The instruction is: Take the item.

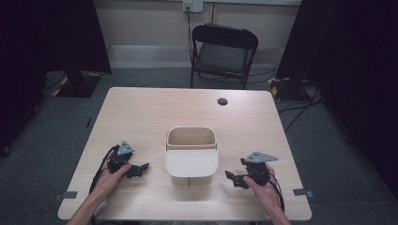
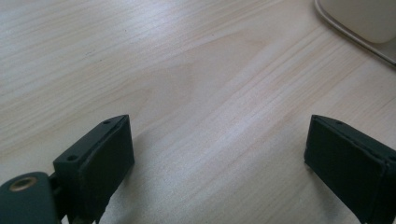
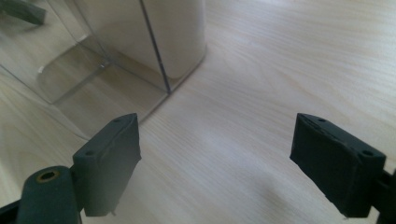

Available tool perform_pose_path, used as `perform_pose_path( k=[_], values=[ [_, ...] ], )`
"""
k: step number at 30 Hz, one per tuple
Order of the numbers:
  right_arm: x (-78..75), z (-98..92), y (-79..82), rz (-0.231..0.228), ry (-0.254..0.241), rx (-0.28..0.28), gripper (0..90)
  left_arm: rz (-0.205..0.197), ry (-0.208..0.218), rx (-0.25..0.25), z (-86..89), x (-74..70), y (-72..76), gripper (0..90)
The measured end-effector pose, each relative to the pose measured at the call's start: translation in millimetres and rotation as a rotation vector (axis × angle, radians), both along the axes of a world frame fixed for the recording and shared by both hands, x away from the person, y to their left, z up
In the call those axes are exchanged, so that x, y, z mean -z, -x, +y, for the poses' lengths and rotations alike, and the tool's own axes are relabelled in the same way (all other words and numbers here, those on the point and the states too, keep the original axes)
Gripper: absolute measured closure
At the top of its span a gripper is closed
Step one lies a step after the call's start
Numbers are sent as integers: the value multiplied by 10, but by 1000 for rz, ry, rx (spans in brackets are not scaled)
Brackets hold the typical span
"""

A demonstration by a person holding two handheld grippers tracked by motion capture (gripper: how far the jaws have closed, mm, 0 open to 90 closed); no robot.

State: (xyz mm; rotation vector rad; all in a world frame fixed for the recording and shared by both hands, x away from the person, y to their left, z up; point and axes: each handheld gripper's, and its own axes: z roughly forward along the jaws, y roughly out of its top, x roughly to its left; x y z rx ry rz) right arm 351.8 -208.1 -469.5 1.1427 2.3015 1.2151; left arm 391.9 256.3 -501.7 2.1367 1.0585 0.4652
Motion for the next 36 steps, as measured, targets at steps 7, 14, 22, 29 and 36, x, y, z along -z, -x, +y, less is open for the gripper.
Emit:
perform_pose_path(
  k=[7,14,22,29,36],
  values=[
    [-110,68,96,-33,-43,-37,171,0,0,0,0,0,0,75],
    [-179,136,182,-37,-66,-82,170,1,0,-1,0,0,1,75],
    [-238,246,275,-56,-81,-140,164,0,0,0,0,0,0,75],
    [-254,350,341,-56,-84,-182,175,0,0,0,0,0,0,75],
    [-241,432,352,-51,-81,-220,206,1,1,0,0,0,0,75]
  ],
)
